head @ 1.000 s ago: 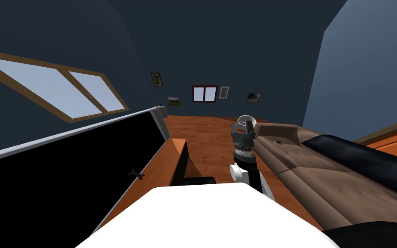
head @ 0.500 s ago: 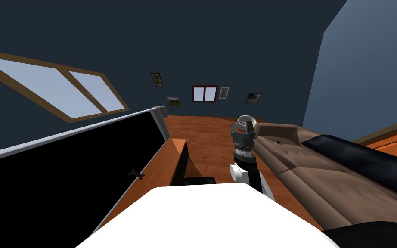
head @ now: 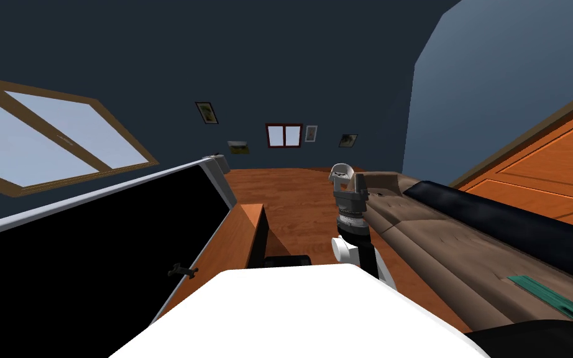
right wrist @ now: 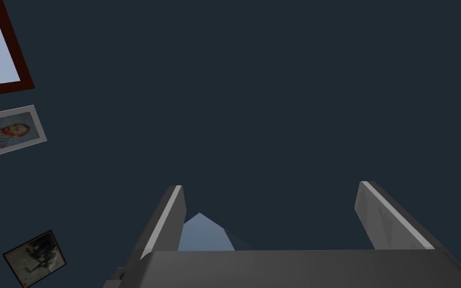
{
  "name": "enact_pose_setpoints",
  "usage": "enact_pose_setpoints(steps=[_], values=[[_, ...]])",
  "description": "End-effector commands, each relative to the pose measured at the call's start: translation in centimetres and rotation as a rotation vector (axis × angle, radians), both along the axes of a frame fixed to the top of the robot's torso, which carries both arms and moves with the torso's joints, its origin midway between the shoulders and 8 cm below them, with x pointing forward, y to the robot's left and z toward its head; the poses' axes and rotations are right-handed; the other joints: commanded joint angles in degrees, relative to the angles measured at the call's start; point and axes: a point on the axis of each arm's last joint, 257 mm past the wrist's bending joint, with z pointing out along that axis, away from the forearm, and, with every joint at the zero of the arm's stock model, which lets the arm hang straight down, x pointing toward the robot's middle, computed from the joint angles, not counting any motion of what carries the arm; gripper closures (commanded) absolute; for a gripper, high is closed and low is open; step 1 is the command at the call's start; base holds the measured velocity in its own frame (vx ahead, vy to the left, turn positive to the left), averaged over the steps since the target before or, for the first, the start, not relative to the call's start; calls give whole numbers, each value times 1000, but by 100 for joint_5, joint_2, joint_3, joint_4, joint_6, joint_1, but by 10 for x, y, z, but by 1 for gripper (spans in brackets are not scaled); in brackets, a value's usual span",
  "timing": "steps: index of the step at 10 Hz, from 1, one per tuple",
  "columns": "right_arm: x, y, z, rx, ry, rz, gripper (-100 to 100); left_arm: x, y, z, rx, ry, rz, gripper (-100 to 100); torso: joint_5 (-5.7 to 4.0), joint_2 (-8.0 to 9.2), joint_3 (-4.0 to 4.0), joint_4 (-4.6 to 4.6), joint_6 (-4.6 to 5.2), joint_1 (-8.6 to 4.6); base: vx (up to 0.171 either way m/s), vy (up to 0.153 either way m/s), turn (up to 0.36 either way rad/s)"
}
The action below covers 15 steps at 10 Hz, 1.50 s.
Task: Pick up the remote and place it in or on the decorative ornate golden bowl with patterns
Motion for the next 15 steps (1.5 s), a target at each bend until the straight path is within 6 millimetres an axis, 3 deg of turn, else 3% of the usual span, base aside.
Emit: enact_pose_setpoints(steps=[1,2,3,4,12,15], values=[[0,0,0,0,0,0,0,-14,-16,5,-5,2,36,-100,0,0,0,0,0,0,5,1,-36],[0,0,0,0,0,0,0,-18,-17,5,1,4,24,-100,-5,0,0,0,-8,-25,0,0,0],[0,0,0,0,0,0,0,-34,-37,10,-17,11,83,-100,-7,0,0,0,-6,-30,-34,-33,-113],[0,0,0,0,0,0,0,-39,-40,10,-12,12,84,-100,-10,10,5,2,-5,-42,-41,-40,-135],[0,0,0,0,0,0,0,-39,-41,9,-6,5,70,-100,-6,-2,-1,0,-5,-28,0,0,-1],[0,0,0,0,0,0,0,-36,-40,28,-8,0,70,-100,-7,-1,0,0,-4,-28,-4,2,8]])
